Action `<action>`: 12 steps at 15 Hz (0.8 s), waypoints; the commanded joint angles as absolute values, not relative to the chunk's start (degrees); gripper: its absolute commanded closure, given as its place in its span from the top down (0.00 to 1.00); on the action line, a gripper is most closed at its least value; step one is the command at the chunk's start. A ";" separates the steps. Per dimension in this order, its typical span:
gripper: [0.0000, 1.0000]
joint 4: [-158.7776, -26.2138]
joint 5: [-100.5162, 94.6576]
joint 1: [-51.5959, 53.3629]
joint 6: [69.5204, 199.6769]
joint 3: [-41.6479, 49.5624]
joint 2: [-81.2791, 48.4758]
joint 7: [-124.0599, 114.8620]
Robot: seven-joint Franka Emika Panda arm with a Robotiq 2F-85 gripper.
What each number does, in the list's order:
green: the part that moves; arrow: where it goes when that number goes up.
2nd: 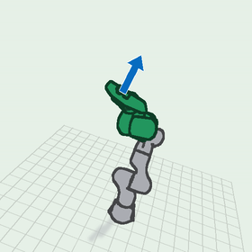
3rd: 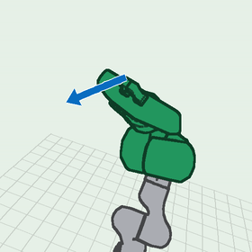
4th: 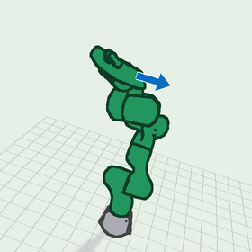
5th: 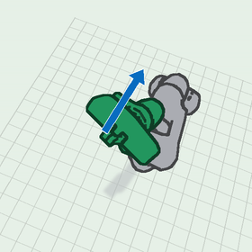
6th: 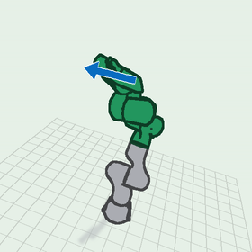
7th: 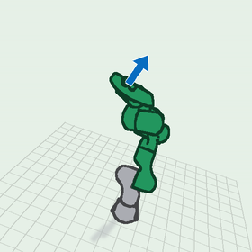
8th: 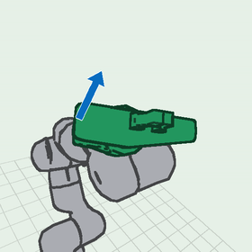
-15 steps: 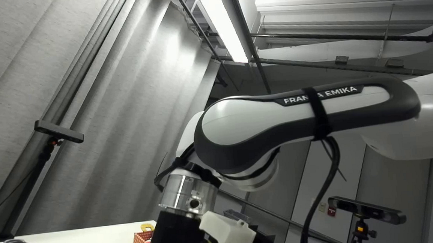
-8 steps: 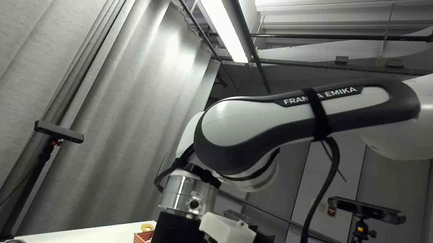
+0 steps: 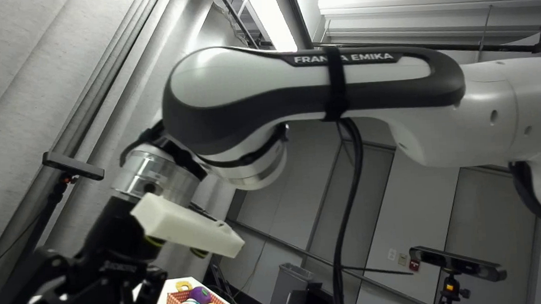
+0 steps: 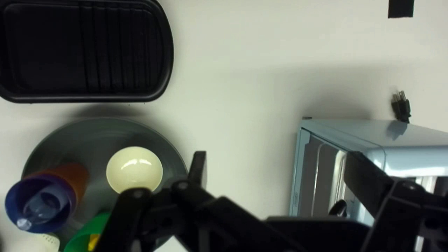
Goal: Put the white bowl in the blue cup
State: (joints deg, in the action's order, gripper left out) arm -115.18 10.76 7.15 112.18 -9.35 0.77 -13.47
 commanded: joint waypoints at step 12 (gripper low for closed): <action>1.00 -105.24 6.89 8.90 112.22 -9.37 -7.50 -18.24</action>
